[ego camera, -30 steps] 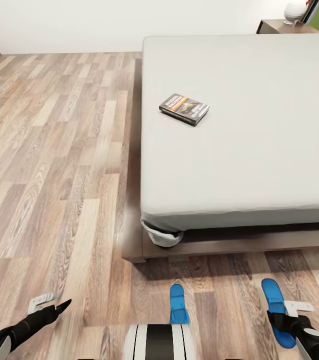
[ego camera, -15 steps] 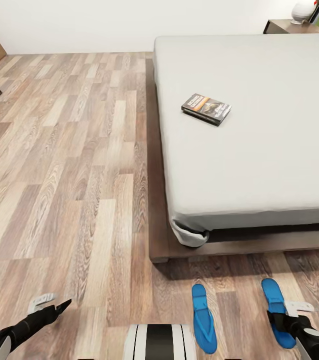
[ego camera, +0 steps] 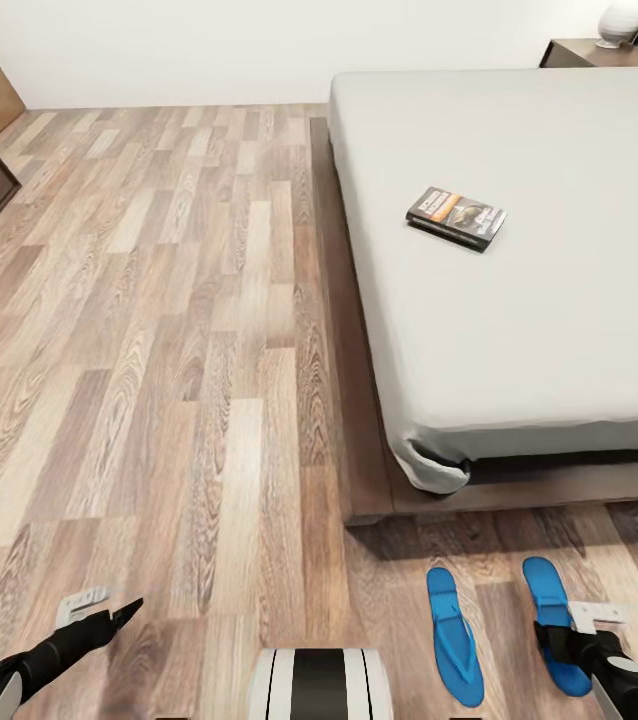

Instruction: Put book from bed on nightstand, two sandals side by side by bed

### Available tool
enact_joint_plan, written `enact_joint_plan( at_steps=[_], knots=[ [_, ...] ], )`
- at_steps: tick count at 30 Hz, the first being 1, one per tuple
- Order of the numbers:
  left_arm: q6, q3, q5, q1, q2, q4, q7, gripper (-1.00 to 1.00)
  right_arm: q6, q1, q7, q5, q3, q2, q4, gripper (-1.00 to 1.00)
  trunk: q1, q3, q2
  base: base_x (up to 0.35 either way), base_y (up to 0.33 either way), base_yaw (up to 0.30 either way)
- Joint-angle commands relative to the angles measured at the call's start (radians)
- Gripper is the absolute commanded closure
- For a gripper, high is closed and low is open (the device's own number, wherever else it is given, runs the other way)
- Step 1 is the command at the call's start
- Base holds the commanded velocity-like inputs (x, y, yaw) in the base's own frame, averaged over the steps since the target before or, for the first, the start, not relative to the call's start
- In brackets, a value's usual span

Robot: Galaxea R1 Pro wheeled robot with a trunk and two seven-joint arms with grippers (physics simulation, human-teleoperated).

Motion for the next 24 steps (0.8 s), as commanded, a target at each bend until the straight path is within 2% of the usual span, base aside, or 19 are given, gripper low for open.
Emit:
enact_joint_plan(
  at_steps=[1,13,24],
  knots=[
    [0.01,0.005,0.003,-0.001,-0.001,0.0,-0.006,-1.0,0.006,0.0,0.006,0.005,-0.005,0.0,-0.003,1.0,0.0,-0.001,0.0,0.0,0.277,0.0],
    [0.01,0.005,0.003,-0.001,-0.001,0.0,-0.006,-1.0,0.006,0.0,0.006,0.005,-0.005,0.0,-0.003,1.0,0.0,-0.001,0.0,0.0,0.204,0.0],
    [0.01,0.005,0.003,-0.001,-0.001,0.0,-0.006,-1.0,0.006,0.0,0.006,0.005,-0.005,0.001,-0.003,1.0,0.0,-0.001,0.0,0.0,0.016,0.0]
  ],
)
